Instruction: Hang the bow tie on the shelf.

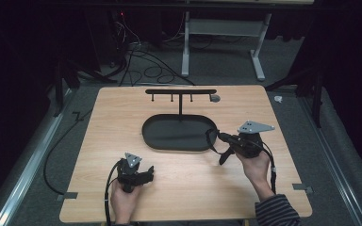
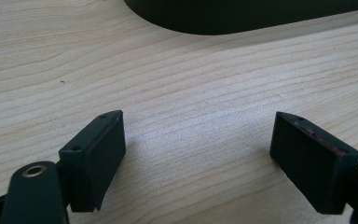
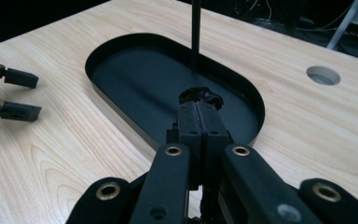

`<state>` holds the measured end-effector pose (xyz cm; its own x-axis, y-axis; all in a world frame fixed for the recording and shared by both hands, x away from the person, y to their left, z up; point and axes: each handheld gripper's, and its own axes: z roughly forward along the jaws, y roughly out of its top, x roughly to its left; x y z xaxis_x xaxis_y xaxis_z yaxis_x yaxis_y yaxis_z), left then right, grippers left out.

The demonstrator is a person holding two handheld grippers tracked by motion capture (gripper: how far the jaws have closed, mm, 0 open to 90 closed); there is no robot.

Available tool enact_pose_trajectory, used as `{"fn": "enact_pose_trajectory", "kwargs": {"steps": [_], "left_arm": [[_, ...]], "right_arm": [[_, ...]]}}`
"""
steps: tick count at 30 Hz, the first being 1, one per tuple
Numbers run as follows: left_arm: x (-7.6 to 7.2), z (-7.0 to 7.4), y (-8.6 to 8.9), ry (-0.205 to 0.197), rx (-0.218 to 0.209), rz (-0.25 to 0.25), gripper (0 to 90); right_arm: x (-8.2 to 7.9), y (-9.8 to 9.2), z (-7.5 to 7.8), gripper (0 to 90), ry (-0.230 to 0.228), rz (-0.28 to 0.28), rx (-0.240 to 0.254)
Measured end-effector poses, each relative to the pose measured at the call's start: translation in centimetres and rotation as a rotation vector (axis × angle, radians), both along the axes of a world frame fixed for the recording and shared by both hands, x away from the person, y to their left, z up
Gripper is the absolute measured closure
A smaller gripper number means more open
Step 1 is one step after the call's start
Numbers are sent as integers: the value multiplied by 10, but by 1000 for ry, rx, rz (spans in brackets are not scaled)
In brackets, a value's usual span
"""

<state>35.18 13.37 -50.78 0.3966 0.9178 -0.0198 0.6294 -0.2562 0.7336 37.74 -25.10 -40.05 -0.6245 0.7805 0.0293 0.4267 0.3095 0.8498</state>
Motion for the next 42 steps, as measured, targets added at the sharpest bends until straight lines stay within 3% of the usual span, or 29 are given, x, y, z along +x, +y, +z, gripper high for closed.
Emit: {"fn": "enact_pose_trajectory", "kwargs": {"steps": [12,24,42], "left_arm": [[0,0,0,0,0,-1,184],[0,0,0,0,-1,-1,183],[0,0,0,0,0,-1,183]], "right_arm": [[10,6,14,900,-3,13,19],[20,16,26,900,-7,30,2],[46,44,55,900,-36,58,10]]}}
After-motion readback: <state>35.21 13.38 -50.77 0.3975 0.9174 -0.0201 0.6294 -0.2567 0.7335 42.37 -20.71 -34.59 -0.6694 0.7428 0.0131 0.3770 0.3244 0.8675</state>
